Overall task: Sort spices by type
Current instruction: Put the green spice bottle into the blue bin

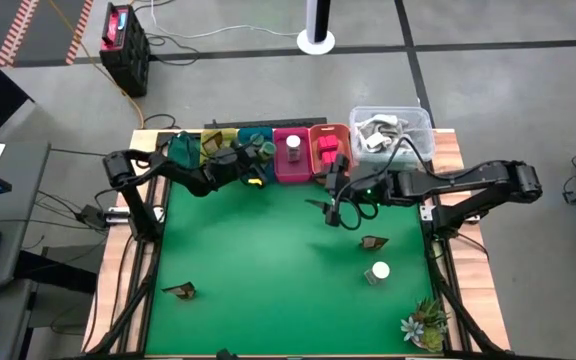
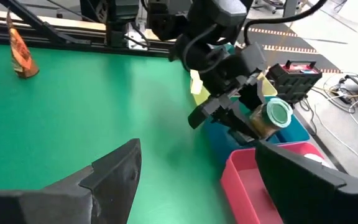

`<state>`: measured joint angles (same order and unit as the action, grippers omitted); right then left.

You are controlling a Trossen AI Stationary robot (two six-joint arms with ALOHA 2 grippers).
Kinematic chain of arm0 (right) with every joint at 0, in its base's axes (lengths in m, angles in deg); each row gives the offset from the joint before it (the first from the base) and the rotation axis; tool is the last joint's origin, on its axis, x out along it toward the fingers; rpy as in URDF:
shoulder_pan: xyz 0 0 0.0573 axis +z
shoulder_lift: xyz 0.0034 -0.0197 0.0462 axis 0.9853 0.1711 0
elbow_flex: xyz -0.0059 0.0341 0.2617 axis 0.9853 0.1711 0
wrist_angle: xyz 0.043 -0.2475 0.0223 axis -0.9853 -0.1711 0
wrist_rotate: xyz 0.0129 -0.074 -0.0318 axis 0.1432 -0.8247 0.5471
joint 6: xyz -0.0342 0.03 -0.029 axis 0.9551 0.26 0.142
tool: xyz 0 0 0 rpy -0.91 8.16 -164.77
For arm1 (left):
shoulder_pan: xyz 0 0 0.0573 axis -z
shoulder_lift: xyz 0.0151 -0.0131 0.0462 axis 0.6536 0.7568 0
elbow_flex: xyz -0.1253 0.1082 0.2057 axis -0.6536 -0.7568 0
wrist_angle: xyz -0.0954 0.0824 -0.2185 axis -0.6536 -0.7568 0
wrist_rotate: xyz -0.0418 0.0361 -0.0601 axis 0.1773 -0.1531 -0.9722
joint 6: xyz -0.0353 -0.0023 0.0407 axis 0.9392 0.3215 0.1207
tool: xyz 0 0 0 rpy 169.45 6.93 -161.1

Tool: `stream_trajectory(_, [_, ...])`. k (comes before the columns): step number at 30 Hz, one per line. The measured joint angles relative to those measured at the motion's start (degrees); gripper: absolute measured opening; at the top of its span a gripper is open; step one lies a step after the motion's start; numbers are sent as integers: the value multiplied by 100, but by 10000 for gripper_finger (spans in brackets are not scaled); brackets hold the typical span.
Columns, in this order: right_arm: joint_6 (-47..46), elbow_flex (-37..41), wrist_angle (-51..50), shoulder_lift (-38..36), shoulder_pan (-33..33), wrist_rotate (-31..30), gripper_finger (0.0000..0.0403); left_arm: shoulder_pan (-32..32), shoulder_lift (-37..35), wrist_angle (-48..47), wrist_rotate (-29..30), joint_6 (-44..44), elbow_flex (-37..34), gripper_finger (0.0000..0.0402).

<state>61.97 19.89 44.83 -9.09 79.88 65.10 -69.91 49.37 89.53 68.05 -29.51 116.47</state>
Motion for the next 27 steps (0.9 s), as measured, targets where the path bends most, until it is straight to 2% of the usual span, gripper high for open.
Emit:
stream_trajectory(9, [0, 0, -11, 0, 17, 0, 340, -29, -4, -61, -976, -658, 0, 204])
stream_trajectory(19, [0, 0, -12, 0, 70, 3, 340, -29, -7, -365, -816, -549, 0, 206])
stream_trajectory(27, [-2, 0, -11, 0, 70, 4, 340, -29, -22, -655, -721, -525, 13, 244])
